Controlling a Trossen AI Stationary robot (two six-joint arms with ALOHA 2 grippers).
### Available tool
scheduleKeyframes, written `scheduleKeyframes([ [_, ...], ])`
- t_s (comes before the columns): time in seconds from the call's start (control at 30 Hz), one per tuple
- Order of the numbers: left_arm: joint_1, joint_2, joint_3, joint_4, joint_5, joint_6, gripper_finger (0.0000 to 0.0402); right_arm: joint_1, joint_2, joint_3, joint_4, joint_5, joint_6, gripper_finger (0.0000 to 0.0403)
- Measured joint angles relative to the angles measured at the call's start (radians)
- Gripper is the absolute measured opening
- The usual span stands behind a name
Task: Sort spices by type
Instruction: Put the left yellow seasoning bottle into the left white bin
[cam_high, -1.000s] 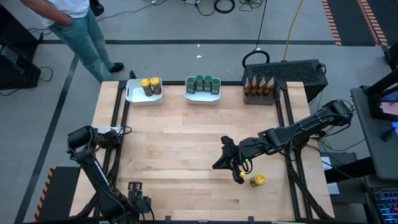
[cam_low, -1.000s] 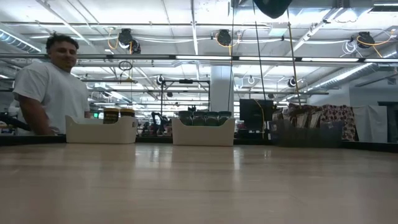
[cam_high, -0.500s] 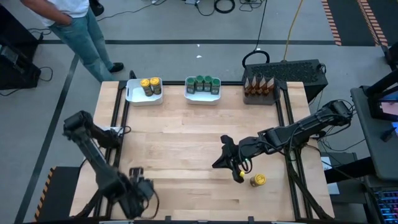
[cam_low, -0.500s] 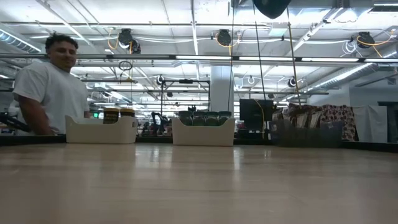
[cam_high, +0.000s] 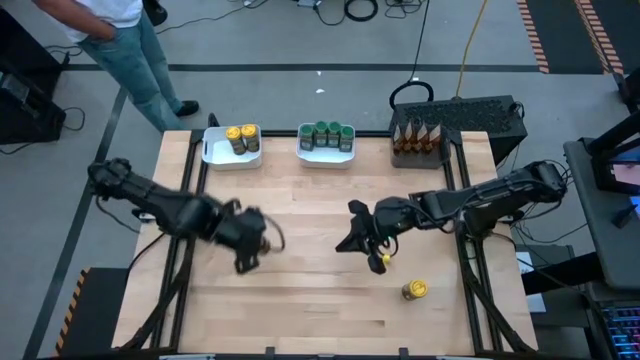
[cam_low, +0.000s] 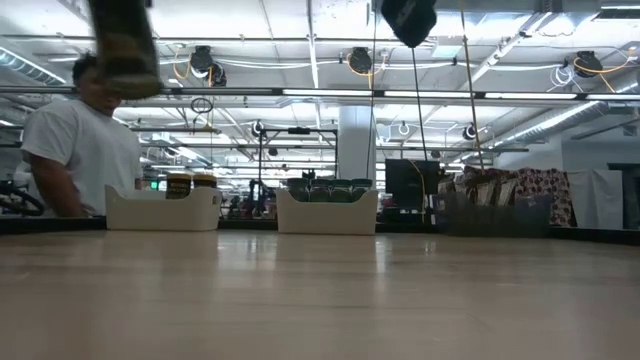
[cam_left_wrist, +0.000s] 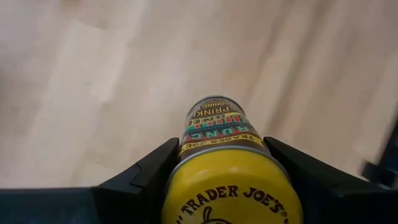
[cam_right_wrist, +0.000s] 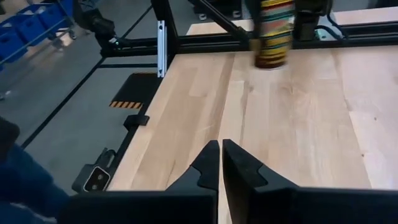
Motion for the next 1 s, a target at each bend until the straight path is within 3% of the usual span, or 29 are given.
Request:
scheduleKeyframes([
  [0.6,0.708,-0.021,0.0,-0.156,0.02,0.305,0.022,-0.32,0.0,-0.002,-0.104,-0.36,-0.277,0.0],
  [1.0,1.117,-0.02,0.0,-0.147,-0.008,0.598,0.022,-0.411,-0.001,-0.002,-0.103,-0.392,-0.238,0.0],
])
